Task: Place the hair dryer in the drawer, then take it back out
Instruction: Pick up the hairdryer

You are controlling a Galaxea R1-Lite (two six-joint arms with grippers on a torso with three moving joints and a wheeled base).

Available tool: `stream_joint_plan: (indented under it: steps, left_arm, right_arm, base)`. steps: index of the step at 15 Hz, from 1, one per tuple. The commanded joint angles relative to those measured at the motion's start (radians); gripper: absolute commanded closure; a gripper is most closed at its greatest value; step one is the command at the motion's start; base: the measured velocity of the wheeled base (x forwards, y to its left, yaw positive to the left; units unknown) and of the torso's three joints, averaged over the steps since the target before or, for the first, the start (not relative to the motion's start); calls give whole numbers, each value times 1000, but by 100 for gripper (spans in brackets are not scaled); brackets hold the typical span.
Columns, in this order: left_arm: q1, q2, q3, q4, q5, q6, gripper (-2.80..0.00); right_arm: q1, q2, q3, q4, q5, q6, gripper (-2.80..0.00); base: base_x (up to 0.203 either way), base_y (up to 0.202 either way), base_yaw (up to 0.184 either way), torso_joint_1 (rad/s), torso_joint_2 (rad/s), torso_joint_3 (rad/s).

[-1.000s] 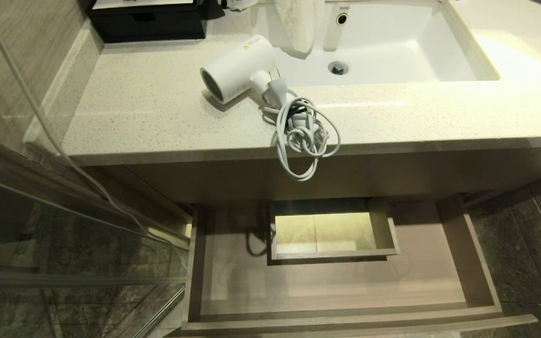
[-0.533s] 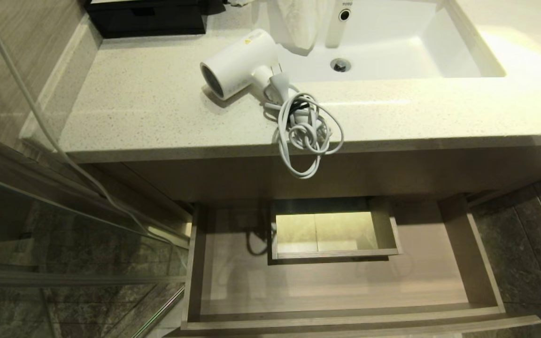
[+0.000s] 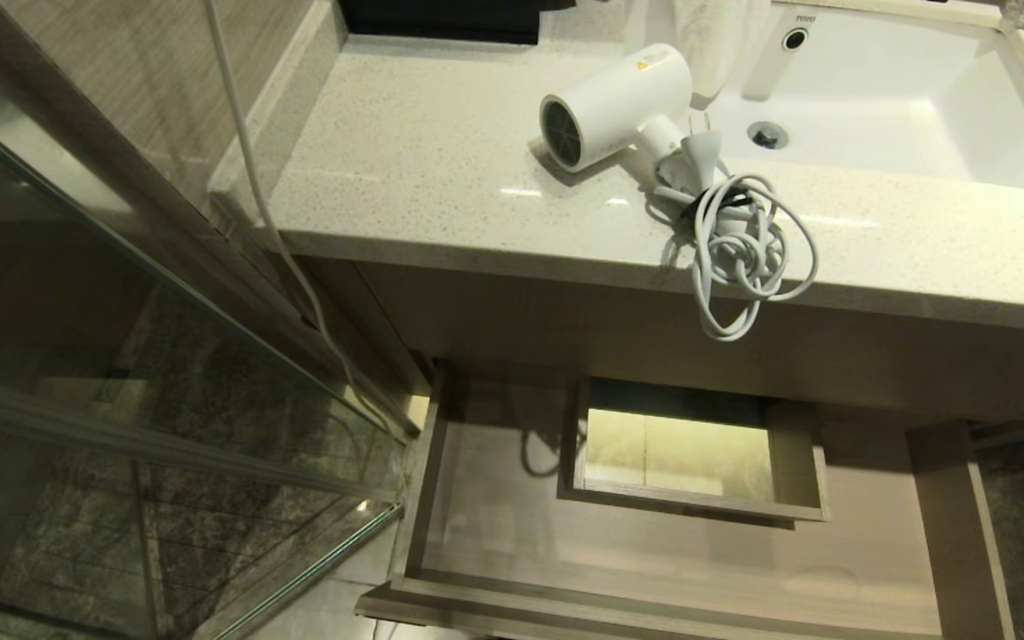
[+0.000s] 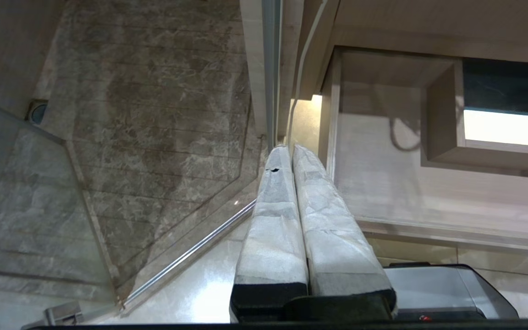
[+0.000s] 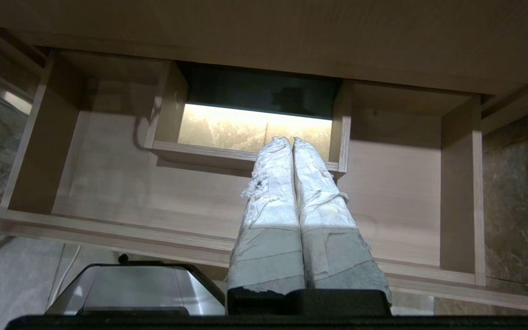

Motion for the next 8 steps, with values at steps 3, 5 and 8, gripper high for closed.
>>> stream_joint_plan:
  steps: [3,5,8]
  left_arm:
    - [0,0,-1,0,0,0,0]
    - [0,0,0,0,0,0,0]
    - [0,0,-1,0,0,0,0]
  right_arm:
    - [0,0,-1,0,-1,0,0]
    - [0,0,-1,0,-1,0,0]
    - [0,0,0,0,0,0,0]
  base:
    - [0,0,0,0,0,0]
    - [0,0,0,0,0,0]
    - [0,0,0,0,0,0]
